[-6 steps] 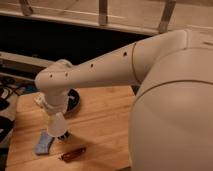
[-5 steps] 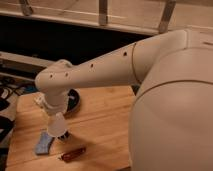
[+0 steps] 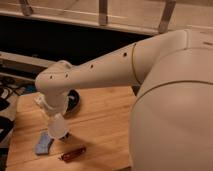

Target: Place the ceramic cup over the eraser

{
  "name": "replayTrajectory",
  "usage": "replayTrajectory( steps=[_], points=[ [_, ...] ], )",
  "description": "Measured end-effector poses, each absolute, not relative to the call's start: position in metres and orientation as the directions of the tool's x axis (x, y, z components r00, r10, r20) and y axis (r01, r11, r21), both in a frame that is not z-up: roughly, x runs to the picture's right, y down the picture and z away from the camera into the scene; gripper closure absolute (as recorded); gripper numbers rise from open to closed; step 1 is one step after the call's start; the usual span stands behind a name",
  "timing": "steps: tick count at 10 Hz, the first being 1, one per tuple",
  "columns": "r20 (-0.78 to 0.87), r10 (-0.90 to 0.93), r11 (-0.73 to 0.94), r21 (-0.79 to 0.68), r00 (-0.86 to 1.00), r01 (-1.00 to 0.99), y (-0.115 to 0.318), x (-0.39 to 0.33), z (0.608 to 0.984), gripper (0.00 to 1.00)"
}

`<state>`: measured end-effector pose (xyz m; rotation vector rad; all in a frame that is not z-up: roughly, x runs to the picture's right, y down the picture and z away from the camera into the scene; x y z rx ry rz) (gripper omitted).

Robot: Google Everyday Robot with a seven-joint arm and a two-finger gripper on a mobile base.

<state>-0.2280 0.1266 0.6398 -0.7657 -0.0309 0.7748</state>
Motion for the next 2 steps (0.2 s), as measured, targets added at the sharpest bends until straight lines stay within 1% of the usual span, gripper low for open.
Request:
replayTrajectory(
  steps=[2],
  points=[
    [-0.243,0.641,0.463,-0.634,0.728,-0.619,0.1277,-0.2278,0.6396,0.43]
  ],
)
